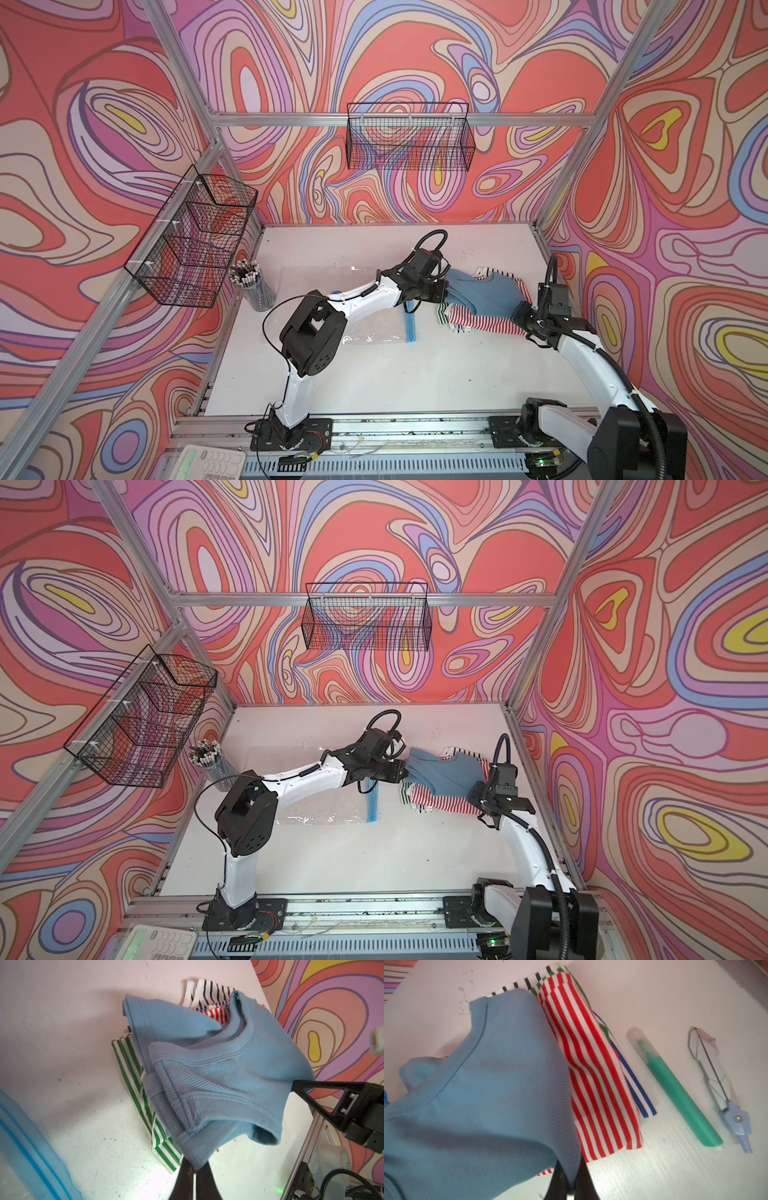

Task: Take the tank top out of the vacuum bag
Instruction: Take out the tank top from the vacuum bag, then reset both arms

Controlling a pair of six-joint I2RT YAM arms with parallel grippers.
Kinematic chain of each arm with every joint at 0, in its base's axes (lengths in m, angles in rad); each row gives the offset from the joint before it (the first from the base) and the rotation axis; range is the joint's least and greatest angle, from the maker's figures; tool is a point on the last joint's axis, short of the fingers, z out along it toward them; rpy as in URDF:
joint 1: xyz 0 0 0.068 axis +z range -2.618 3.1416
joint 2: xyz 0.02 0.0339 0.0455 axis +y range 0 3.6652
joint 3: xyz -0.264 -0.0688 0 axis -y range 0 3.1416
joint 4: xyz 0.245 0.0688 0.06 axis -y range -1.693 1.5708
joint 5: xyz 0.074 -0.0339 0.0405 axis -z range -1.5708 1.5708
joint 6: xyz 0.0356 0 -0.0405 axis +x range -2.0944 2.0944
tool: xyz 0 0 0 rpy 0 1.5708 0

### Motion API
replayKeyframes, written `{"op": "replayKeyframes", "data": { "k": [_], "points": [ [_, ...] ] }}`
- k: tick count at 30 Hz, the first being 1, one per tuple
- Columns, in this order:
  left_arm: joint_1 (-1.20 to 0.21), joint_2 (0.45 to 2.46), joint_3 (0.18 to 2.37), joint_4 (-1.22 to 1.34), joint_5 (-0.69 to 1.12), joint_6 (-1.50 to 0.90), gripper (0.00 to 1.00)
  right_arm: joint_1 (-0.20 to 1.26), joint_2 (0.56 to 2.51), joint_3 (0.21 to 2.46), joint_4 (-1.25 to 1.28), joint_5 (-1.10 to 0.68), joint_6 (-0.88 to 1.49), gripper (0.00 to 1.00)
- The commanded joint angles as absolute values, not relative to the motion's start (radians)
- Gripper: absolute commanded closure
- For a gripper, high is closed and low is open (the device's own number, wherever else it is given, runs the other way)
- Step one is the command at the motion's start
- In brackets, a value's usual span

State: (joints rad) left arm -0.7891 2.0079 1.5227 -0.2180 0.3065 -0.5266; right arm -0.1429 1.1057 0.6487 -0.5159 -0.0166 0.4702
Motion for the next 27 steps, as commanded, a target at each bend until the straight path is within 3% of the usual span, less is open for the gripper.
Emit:
{"op": "replayKeyframes", "data": {
  "k": [1,4,5,6,7,10,12,18,22,27],
  "points": [
    [-0.785,2.042,1.526,-0.255,0.253,-0.512,1.0,-0.147,1.126,0.628,-0.528,0.034,0.499,0.99],
    [-0.787,2.076,1.596,-0.357,0.204,-0.481,1.0,-0.147,1.118,0.631,-0.539,0.031,0.499,0.45],
    [-0.786,2.076,1.605,-0.374,0.197,-0.477,1.0,-0.147,1.11,0.636,-0.549,0.036,0.504,0.33],
    [-0.787,2.068,1.604,-0.378,0.191,-0.471,0.95,-0.146,1.096,0.64,-0.555,0.041,0.507,0.28],
    [-0.787,2.05,1.592,-0.378,0.182,-0.468,0.84,-0.146,1.075,0.649,-0.56,0.044,0.507,0.24],
    [-0.789,1.967,1.537,-0.388,0.088,-0.467,0.45,-0.145,1.042,0.7,-0.584,0.052,0.501,0.15],
    [-0.789,1.905,1.494,-0.382,0.044,-0.467,0.27,-0.146,1.055,0.737,-0.592,0.05,0.489,0.13],
    [-0.79,1.71,1.381,-0.378,-0.184,-0.441,0.0,-0.146,1.083,0.775,-0.456,-0.045,0.465,0.03],
    [-0.74,1.552,1.204,-0.279,-0.385,-0.368,0.0,-0.146,1.041,0.692,-0.179,-0.036,0.464,0.02],
    [-0.531,1.339,0.929,-0.114,-0.459,-0.301,0.0,-0.146,1.059,0.573,0.129,0.014,0.434,0.02]
  ]
}}
